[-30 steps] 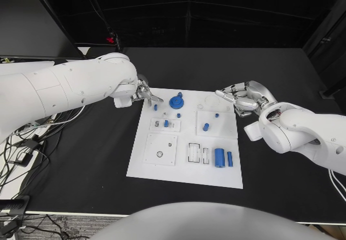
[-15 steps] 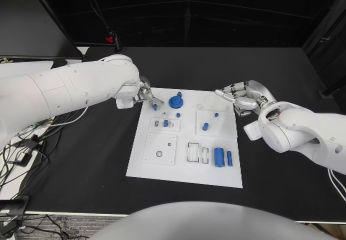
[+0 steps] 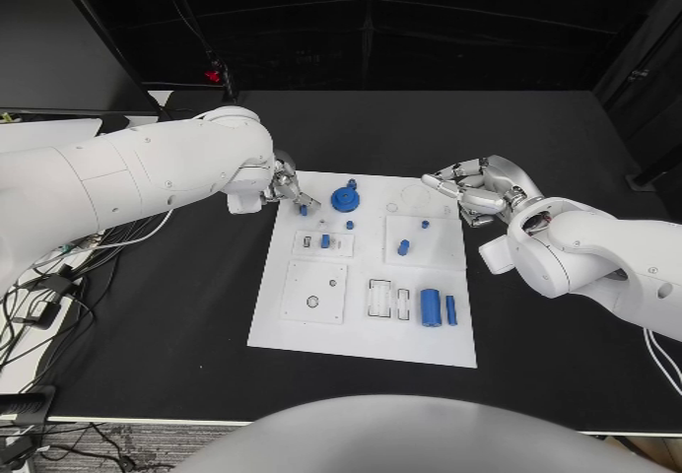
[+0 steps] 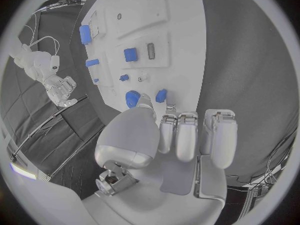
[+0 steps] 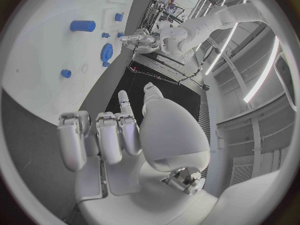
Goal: Assemble the parts on the task board
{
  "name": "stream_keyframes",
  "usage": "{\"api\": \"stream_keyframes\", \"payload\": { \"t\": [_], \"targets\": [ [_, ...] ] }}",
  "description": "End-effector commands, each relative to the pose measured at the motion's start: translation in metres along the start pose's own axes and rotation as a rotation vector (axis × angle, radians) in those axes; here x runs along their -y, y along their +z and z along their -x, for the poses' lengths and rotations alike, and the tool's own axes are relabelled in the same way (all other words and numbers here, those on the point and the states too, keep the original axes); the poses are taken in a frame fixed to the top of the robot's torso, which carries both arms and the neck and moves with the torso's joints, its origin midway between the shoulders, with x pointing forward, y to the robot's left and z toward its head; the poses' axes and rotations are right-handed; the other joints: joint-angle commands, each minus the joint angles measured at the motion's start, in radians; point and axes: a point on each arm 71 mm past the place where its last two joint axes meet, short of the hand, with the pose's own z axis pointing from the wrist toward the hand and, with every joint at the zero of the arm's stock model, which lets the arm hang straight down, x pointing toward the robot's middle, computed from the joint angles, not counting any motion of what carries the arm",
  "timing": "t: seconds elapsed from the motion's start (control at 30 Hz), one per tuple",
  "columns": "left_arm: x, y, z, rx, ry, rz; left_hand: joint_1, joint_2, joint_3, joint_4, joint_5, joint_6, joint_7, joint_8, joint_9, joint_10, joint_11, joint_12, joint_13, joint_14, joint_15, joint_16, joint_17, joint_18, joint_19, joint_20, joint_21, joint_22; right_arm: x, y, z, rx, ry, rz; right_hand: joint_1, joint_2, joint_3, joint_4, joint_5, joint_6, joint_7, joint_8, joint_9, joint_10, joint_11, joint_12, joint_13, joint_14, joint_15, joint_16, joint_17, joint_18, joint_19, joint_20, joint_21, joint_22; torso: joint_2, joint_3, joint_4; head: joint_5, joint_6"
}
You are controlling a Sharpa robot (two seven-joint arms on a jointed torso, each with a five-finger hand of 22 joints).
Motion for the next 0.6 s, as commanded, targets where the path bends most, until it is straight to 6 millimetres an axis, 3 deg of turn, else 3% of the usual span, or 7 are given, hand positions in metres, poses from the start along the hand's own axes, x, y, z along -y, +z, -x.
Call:
{"api": "stream_keyframes", "payload": {
  "t": [0.03, 0.47, 0.6],
  "targets": [
    [0.0009, 0.0000, -0.0001, -0.012, 0.017, -0.007, 0.004, 0.016, 0.001, 0.001, 0.006, 0.008, 0.002, -0.006, -0.002, 0.112, -0.002, -0.004, 0.258, 0.107, -0.002, 0.001, 0.263, -0.014, 0.108, 0.004, 0.003, 0.263, -0.0014, 0.0003, -0.0004, -0.004, 0.002, 0.008, 0.002, 0.011, -0.008, 0.000, 0.006, -0.005, -0.001, 0.003, 0.001, 0.106, 0.004, 0.002, 0.263, 0.106, 0.005, 0.002, 0.263, -0.007, 0.102, 0.006, 0.003, 0.263, 0.000, 0.0000, 0.0004, 0.000, 0.000],
    [0.0000, 0.0001, 0.0001, -0.013, 0.017, -0.009, 0.002, 0.035, 0.001, 0.001, 0.025, 0.019, -0.001, -0.010, -0.010, 0.112, -0.005, -0.004, 0.258, 0.107, -0.003, 0.001, 0.263, -0.014, 0.108, 0.003, 0.003, 0.263, -0.0011, 0.0004, -0.0003, -0.004, 0.002, 0.006, 0.002, 0.011, -0.008, 0.000, 0.006, -0.005, -0.001, 0.003, 0.001, 0.106, 0.004, 0.002, 0.263, 0.106, 0.005, 0.002, 0.263, -0.007, 0.102, 0.006, 0.003, 0.263, 0.000, -0.0003, 0.0001, -0.002, 0.000],
    [0.0004, 0.0001, -0.0001, -0.012, 0.016, -0.009, 0.028, 0.051, 0.011, -0.002, 0.079, 0.024, -0.005, -0.017, -0.020, 0.112, -0.009, -0.004, 0.258, 0.107, -0.006, 0.001, 0.263, -0.014, 0.108, 0.001, 0.003, 0.263, -0.0009, 0.0005, -0.0003, -0.005, 0.002, 0.004, 0.002, 0.011, -0.008, 0.000, 0.006, -0.005, -0.001, 0.003, 0.001, 0.106, 0.004, 0.002, 0.263, 0.106, 0.005, 0.002, 0.263, -0.007, 0.102, 0.006, 0.003, 0.263, 0.000, -0.0002, -0.0001, -0.007, 0.000]
  ]
}}
